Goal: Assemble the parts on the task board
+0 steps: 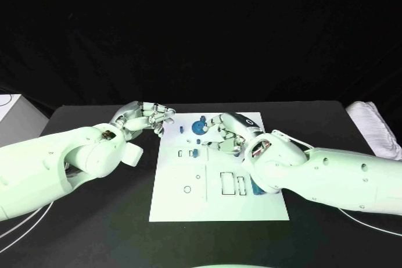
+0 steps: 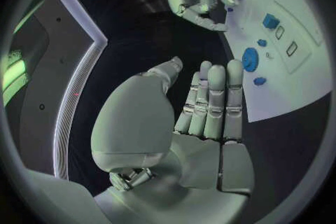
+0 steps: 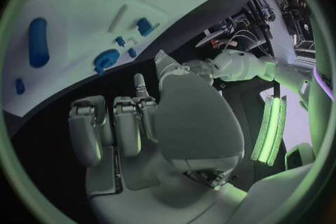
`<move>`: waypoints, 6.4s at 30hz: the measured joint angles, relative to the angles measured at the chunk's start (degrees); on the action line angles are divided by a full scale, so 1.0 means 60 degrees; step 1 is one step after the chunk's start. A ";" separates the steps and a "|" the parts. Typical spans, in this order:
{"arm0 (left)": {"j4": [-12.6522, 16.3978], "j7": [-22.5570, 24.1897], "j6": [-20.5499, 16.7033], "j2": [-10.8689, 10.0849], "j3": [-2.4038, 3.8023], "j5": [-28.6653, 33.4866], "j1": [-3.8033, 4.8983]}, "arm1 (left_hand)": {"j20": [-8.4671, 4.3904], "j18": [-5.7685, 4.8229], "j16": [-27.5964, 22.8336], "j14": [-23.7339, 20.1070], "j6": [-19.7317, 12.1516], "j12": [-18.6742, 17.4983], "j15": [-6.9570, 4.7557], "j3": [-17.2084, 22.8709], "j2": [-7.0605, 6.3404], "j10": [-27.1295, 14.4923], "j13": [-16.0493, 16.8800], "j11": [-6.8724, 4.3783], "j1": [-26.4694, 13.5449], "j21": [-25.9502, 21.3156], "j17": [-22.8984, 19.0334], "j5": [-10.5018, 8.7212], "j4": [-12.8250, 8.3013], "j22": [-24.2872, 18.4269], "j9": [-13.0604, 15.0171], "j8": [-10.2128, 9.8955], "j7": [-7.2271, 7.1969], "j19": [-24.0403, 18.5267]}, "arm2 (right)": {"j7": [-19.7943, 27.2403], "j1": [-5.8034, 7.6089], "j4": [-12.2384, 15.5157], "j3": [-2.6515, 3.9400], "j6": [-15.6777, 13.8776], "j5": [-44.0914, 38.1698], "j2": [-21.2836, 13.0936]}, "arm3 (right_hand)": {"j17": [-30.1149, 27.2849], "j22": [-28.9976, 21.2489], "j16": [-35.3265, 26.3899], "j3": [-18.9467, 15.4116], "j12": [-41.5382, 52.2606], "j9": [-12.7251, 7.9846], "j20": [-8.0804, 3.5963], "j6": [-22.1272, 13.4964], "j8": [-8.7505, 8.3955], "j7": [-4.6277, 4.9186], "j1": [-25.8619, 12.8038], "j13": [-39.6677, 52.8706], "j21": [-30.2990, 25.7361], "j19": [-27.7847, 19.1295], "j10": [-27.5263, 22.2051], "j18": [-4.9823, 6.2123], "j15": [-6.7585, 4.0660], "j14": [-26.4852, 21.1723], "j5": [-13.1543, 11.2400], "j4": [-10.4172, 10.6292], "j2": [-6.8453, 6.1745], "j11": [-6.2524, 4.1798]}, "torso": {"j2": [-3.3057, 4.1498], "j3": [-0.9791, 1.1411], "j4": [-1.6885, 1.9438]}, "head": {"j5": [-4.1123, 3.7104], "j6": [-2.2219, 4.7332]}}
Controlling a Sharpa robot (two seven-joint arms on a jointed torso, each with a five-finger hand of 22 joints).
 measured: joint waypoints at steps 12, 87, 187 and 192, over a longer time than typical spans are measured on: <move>-0.1291 -0.3140 0.1307 0.1364 -0.0062 -0.3820 0.0613 | -0.0366 -0.0527 0.2579 0.2428 -0.0396 0.4575 -0.0420 -0.0362 0.0168 -0.1069 0.3039 -0.0424 -0.0489 0.1949 0.4457 0.0003 0.1131 0.2949 0.1876 0.2638 -0.0525 0.1951 | 0.2163 0.0572 0.0341 0.0017 -0.0019 0.2933 -0.1569 | -0.0001 -0.0001 -0.0036 0.0159 -0.0016 -0.0030 -0.0001 0.0133 0.0058 0.0007 0.0104 -0.0001 0.0000 0.0000 0.0000 -0.0001 0.0000 0.0000 0.0470 0.0008 0.0014 -0.0001 | -0.0348 0.0069 -0.0116 | 0.0230 -0.0169; -0.3319 -0.6767 0.4975 0.4105 -0.0626 -0.7245 0.0972 | -0.0340 -0.0520 0.2728 0.2489 -0.0960 0.5122 -0.0356 -0.0123 0.0785 -0.1613 0.3299 -0.0457 -0.0831 0.2105 0.4901 0.0002 0.1094 0.3091 0.3016 0.3458 -0.0610 0.1875 | 0.2340 0.0683 -0.0310 0.0016 0.0243 0.4877 -0.1791 | -0.0004 -0.0001 -0.0036 0.0274 -0.0055 -0.0085 -0.0002 0.0132 0.0058 0.0006 0.0141 -0.0006 0.0000 0.0000 -0.0001 -0.0001 -0.0001 0.0001 0.0671 0.0072 -0.0023 -0.0003 | -0.0447 0.0088 -0.0157 | 0.0331 -0.0643; -0.2293 -0.6761 0.2546 0.3251 -0.1018 -0.7792 0.0623 | -0.0985 -0.0823 0.3625 0.2983 -0.0375 0.6259 -0.0990 0.3519 -0.0576 0.0344 0.4439 -0.1103 -0.2582 0.3103 0.5102 0.4160 0.0140 0.5099 0.5365 0.4795 -0.1191 0.3414 | 0.2238 0.0656 -0.0438 0.0014 0.0532 0.4904 -0.1799 | -0.0003 0.0004 -0.0037 0.0327 -0.0054 -0.0106 -0.0002 0.0132 0.0057 0.0006 0.0100 -0.0007 0.0000 0.0000 -0.0001 -0.0001 -0.0001 0.0001 0.0669 0.0125 0.0017 -0.0003 | -0.0431 0.0091 -0.0154 | 0.0432 -0.0947; -0.2299 -0.6753 0.2559 0.3249 -0.1017 -0.7820 0.0622 | -0.0985 -0.0823 0.3625 0.2983 -0.0375 0.6259 -0.0989 0.3494 -0.0576 0.0345 0.4424 -0.1103 -0.2582 0.3103 0.5102 0.4160 0.0115 0.5099 0.5365 0.4794 -0.1191 0.3414 | 0.2233 0.0655 -0.0443 0.0014 0.0547 0.4904 -0.1799 | -0.0003 0.0004 -0.0036 0.0327 -0.0054 -0.0106 -0.0002 0.0132 0.0057 0.0006 0.0101 -0.0007 0.0000 0.0000 -0.0001 -0.0001 -0.0001 0.0001 0.0669 0.0124 0.0017 -0.0003 | -0.0431 0.0090 -0.0156 | 0.0435 -0.0952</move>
